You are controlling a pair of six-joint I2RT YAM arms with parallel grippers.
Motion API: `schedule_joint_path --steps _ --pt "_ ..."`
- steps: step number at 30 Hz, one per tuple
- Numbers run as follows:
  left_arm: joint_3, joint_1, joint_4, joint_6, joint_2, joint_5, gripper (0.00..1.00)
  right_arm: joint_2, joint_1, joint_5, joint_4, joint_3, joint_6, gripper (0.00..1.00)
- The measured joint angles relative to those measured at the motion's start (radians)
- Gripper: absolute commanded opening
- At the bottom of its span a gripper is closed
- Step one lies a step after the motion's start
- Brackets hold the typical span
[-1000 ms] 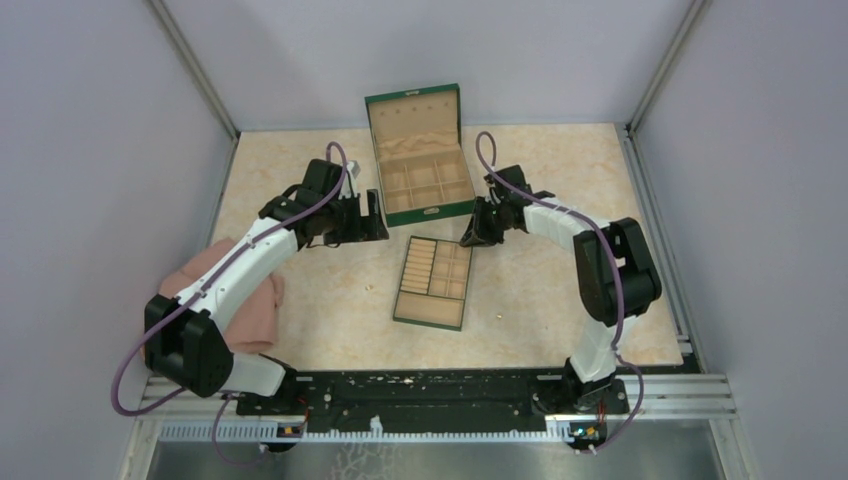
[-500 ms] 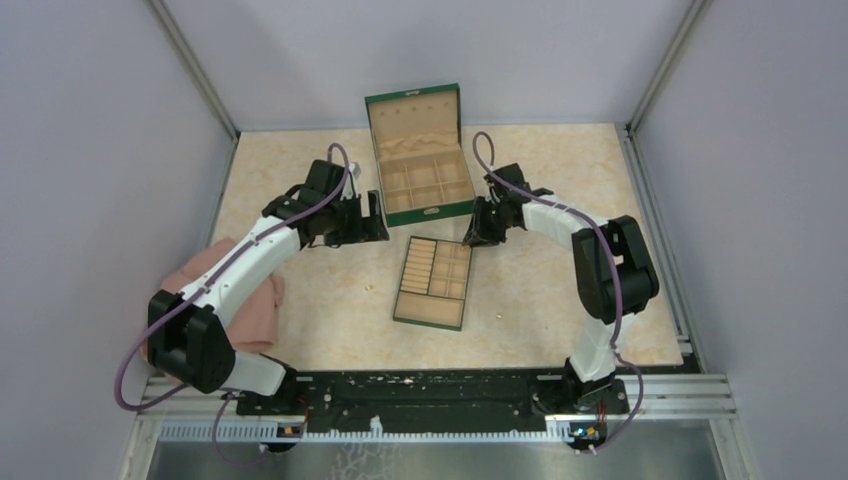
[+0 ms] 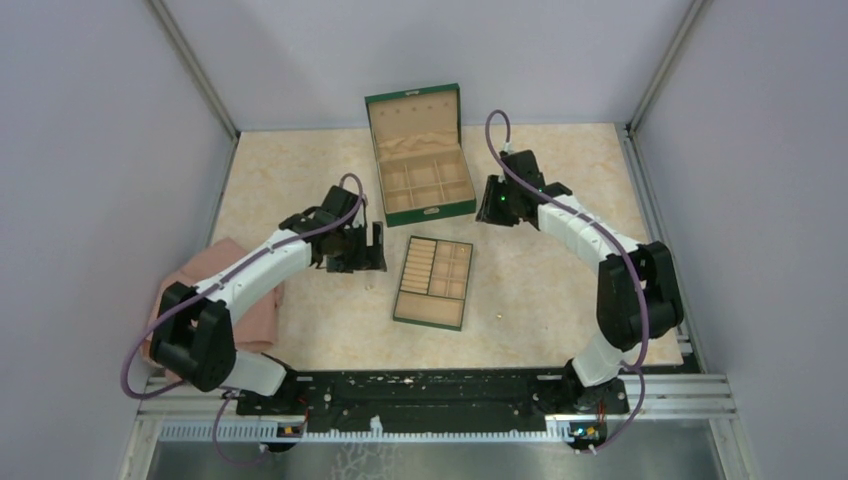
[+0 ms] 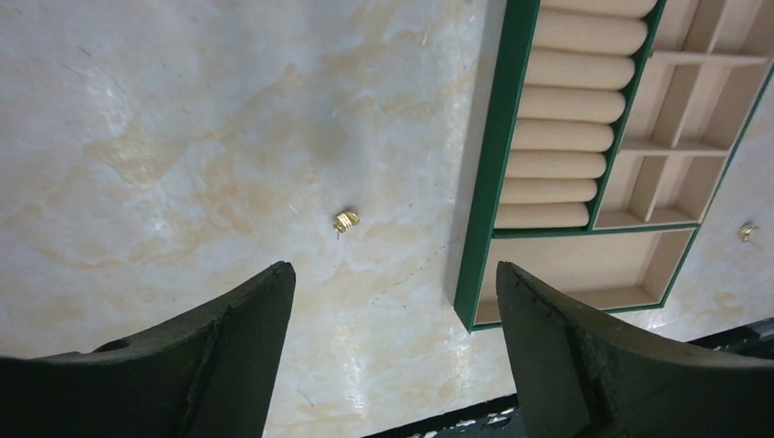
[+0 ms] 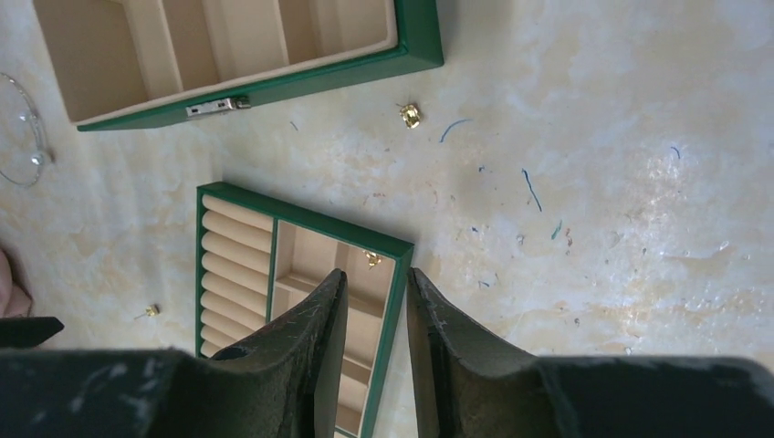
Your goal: Organize the mixed jewelry
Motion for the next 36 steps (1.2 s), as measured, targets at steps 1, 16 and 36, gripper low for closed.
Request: schedule_joint_path --steps 1,16,36 --pt "-0.010 -0.009 0.000 -0.005 0.006 -0.002 0.82 -0.002 0.000 0.003 0.004 -0.004 0.000 0.30" --pt "-0.114 -0.047 0.055 0.007 0.051 -0.063 0.65 -0.003 0.000 0.011 -0.010 -0.046 0.001 0.30" --pt "-0.143 -0.047 0.196 0.255 0.150 -0.051 0.50 -0.014 0.000 -0.042 0.000 -0.089 0.016 0.30"
